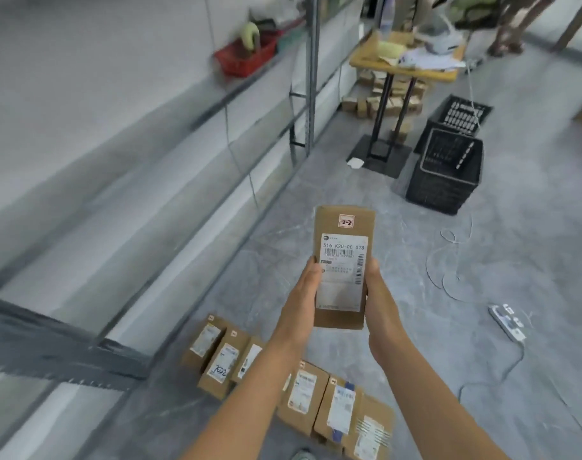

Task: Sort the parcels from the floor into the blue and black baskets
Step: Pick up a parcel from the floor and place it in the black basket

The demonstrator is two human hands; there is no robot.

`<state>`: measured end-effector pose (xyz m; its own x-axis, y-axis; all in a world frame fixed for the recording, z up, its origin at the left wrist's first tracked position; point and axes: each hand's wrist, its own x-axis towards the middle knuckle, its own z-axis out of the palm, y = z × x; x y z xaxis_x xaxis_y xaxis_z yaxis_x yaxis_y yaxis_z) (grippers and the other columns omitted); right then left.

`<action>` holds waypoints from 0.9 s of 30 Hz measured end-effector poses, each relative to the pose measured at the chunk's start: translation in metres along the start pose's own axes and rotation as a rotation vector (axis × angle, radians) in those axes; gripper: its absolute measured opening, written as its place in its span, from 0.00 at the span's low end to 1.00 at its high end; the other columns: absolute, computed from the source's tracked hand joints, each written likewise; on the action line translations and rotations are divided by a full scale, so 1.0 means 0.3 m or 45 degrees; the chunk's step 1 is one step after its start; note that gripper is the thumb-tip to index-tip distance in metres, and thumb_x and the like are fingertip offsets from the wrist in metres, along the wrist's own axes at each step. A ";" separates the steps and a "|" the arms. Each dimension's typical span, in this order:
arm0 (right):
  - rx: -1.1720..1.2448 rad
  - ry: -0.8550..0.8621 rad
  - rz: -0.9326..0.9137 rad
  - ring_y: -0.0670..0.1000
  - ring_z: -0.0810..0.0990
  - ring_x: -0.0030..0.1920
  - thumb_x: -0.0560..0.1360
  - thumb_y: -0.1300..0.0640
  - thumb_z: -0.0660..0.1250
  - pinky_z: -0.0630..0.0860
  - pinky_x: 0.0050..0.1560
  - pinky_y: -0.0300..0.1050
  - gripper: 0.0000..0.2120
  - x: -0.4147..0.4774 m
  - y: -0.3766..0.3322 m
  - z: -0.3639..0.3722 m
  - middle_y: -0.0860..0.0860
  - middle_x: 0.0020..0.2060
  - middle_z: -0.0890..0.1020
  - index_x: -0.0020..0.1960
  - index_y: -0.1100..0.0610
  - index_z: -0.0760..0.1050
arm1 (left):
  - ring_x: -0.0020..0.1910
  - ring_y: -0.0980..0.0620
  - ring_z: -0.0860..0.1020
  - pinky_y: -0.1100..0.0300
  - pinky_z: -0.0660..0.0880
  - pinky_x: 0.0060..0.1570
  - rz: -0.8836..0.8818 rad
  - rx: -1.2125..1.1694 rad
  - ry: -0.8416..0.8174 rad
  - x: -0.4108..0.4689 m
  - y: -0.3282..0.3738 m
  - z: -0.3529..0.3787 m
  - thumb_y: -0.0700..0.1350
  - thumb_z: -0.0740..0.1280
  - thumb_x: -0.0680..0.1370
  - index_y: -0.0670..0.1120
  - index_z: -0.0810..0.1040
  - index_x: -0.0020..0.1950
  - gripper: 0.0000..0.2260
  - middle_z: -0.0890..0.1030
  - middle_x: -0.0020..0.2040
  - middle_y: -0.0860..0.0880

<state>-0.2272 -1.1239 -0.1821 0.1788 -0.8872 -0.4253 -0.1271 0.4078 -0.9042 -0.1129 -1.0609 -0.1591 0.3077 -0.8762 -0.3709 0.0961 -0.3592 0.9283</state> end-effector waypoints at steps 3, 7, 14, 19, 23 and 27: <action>-0.039 -0.156 -0.064 0.46 0.77 0.64 0.83 0.29 0.46 0.65 0.63 0.51 0.27 -0.076 -0.121 0.085 0.39 0.59 0.82 0.68 0.37 0.77 | 0.44 0.78 0.77 0.80 0.70 0.39 0.034 -0.078 0.157 -0.123 0.105 -0.089 0.61 0.51 0.86 0.71 0.73 0.60 0.12 0.80 0.46 0.74; -0.101 -0.401 -0.171 0.45 0.78 0.63 0.82 0.28 0.47 0.69 0.57 0.49 0.27 -0.194 -0.219 0.211 0.41 0.61 0.83 0.67 0.37 0.78 | 0.41 0.78 0.78 0.81 0.71 0.35 0.113 -0.130 0.338 -0.293 0.198 -0.191 0.59 0.50 0.87 0.69 0.73 0.59 0.13 0.81 0.41 0.75; -0.234 -0.794 -0.292 0.42 0.78 0.61 0.82 0.28 0.47 0.71 0.55 0.45 0.28 -0.441 -0.243 0.455 0.40 0.61 0.83 0.68 0.37 0.78 | 0.40 0.81 0.76 0.79 0.71 0.38 0.199 -0.223 0.713 -0.627 0.191 -0.379 0.61 0.49 0.86 0.72 0.71 0.57 0.12 0.79 0.40 0.78; -0.321 -1.054 -0.349 0.40 0.77 0.55 0.84 0.32 0.46 0.70 0.52 0.43 0.26 -0.680 -0.194 0.636 0.39 0.55 0.81 0.67 0.40 0.76 | 0.47 0.76 0.79 0.72 0.72 0.45 0.210 -0.303 0.974 -0.878 0.102 -0.517 0.63 0.48 0.86 0.70 0.74 0.63 0.16 0.83 0.48 0.72; -0.404 -1.249 -0.367 0.41 0.78 0.55 0.85 0.34 0.45 0.72 0.50 0.41 0.24 -0.881 -0.122 0.767 0.39 0.54 0.81 0.65 0.40 0.76 | 0.48 0.71 0.81 0.74 0.75 0.43 0.219 -0.395 1.173 -1.093 0.018 -0.609 0.63 0.50 0.86 0.63 0.76 0.68 0.19 0.84 0.53 0.64; -0.501 -1.447 -0.317 0.46 0.79 0.61 0.84 0.30 0.45 0.72 0.58 0.51 0.26 -1.111 -0.002 0.912 0.44 0.60 0.83 0.67 0.38 0.77 | 0.44 0.77 0.78 0.79 0.72 0.37 0.212 -0.453 1.349 -1.344 -0.085 -0.692 0.61 0.49 0.87 0.67 0.74 0.62 0.15 0.83 0.45 0.72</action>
<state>-0.0197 -0.7696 -0.0506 0.9640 -0.1586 -0.2134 -0.2182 -0.0134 -0.9758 -0.0428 -0.6318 -0.0278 0.9731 -0.1300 -0.1901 0.1913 -0.0034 0.9815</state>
